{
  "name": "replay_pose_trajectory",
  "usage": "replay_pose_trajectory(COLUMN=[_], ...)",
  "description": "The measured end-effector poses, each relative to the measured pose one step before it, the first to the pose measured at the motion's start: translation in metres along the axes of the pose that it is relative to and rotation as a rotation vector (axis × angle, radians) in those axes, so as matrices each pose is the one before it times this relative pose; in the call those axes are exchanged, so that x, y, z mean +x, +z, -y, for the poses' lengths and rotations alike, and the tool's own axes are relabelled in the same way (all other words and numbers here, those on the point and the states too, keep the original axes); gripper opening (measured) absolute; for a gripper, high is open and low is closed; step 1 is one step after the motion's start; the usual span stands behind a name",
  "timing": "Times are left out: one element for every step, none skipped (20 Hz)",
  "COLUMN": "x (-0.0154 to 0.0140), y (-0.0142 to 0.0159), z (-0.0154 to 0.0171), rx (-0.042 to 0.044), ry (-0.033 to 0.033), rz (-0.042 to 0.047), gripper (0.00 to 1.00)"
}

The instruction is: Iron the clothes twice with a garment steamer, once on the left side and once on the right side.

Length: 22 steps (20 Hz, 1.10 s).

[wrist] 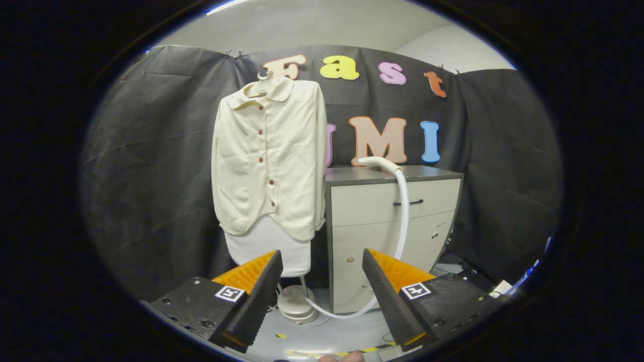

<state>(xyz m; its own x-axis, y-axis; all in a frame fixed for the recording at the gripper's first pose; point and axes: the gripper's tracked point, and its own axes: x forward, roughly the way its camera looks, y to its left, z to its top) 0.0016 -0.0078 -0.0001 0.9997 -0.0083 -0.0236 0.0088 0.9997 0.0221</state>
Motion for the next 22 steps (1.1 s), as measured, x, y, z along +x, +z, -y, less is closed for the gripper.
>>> replay_pose_trajectory(x=[0.00167,0.00235,0.00282,0.00291,0.0024,0.00289,0.00264,0.00161,0.00118,0.00073,0.00125,0.00049,0.00106,0.00166,0.00303,0.00452,0.00531,0.00713,0.00997,0.00972,0.00857,0.0088], y=[0.00166,0.00236,0.00127,0.00171,0.0007,0.00136,-0.00136,-0.00009,-0.00016,0.00201,0.0013,0.00124,0.00143,0.00403,0.00176,0.00033,0.00018,0.00147,0.00076,-0.00076,-0.00065,0.00697], z=[0.00006,-0.00032,0.00026,-0.00083,-0.00065,-0.0003,-0.00089,-0.00027,0.00008,0.00043,0.00144,0.00122,0.00144,0.00177,0.00294,0.00207,0.00345,0.00412,0.00514,0.00699,0.00769,0.00711], rx=[-0.00358,-0.00313,-0.00029,0.00225,0.00198,0.00135,0.00176,0.00035,-0.0006,-0.00393,-0.00796,-0.0068,-0.00288,-0.00191,-0.00289,-0.00254,-0.00268,-0.00355,-0.00895,-0.00752,0.0005,0.00343], ry=[-0.00085,-0.00116,-0.00189,-0.00207,-0.00398,-0.00321,-0.00569,-0.00499,-0.00755,-0.00862,-0.01085,-0.00952,-0.0084,-0.00769,-0.00614,-0.00168,-0.00148,0.00134,0.00163,-0.00126,0.00121,0.00278], rz=[0.00445,0.00224,0.00107,0.00037,0.00041,-0.00184,-0.00304,-0.00383,-0.00259,0.00545,0.00208,-0.00531,0.00212,0.00679,0.00266,-0.00359,-0.00136,0.00261,0.00112,-0.01295,-0.00855,0.01964], gripper=[0.97,0.97,0.97,0.97,0.97,0.98,0.98,0.98,0.98,0.98,0.97,0.98,0.98,0.98,0.97,0.97,0.98,0.98,0.98,0.98,0.98,0.98])
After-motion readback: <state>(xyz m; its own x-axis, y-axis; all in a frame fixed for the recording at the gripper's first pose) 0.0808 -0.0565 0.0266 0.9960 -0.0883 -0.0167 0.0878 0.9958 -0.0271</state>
